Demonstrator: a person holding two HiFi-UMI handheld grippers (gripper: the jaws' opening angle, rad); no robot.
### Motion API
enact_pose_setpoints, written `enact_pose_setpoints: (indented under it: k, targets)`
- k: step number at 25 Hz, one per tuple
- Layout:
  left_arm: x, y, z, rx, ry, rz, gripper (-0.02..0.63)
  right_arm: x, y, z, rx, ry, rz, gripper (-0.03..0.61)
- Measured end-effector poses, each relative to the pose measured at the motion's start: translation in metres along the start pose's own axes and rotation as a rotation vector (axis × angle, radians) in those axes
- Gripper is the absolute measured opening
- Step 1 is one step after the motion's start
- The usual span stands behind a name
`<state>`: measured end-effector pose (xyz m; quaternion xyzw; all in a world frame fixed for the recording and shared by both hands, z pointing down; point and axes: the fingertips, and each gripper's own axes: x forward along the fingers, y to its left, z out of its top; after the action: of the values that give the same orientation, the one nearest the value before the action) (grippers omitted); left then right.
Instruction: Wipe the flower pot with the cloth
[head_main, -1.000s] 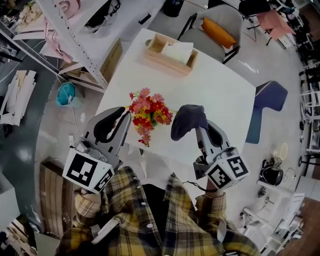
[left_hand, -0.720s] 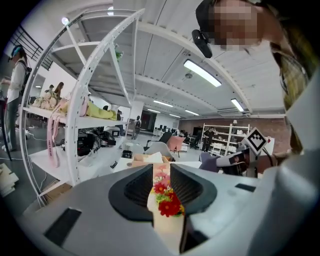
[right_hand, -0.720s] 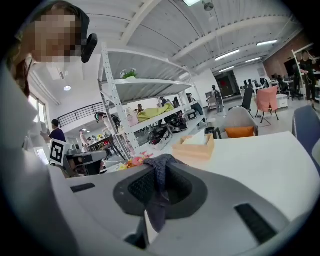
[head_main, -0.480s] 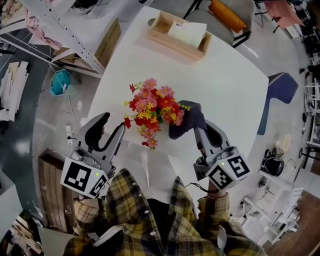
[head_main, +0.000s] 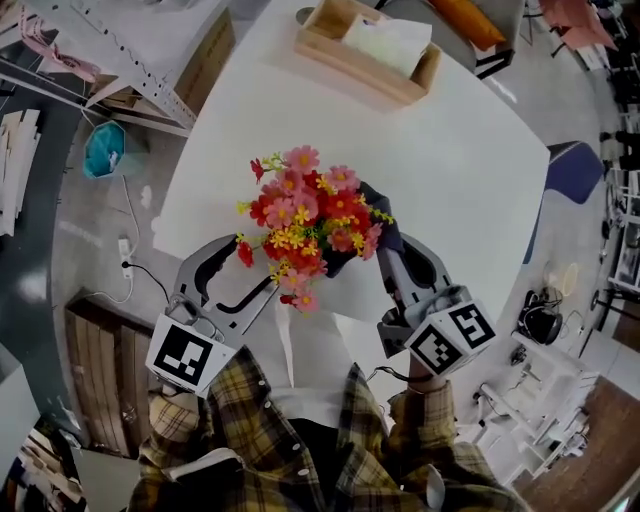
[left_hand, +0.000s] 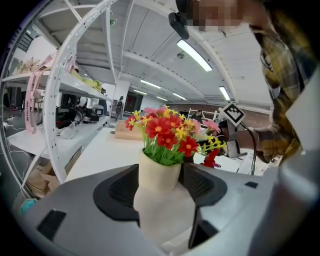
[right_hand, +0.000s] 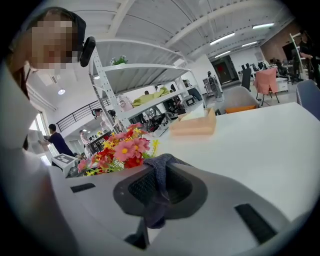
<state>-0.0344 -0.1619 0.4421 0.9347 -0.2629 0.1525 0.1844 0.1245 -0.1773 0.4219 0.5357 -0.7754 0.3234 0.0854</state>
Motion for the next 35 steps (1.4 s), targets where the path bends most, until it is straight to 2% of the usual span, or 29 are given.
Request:
enact_pose_setpoints:
  k: [10, 24, 35]
  targets:
    - [0.049, -0.003, -0.012, 0.024, -0.022, -0.07, 0.345, 0.025, -0.013, -0.02, 0.042, 0.021, 0.01, 0.011]
    - [0.065, 0.0, -0.009, 0.079, -0.041, -0.057, 0.351, 0.052, 0.006, -0.047, 0.07, 0.1, 0.109, 0.011]
    - [0.071, 0.005, -0.004, 0.15, -0.013, -0.133, 0.35, 0.06, -0.002, -0.043, 0.08, 0.144, 0.135, 0.011]
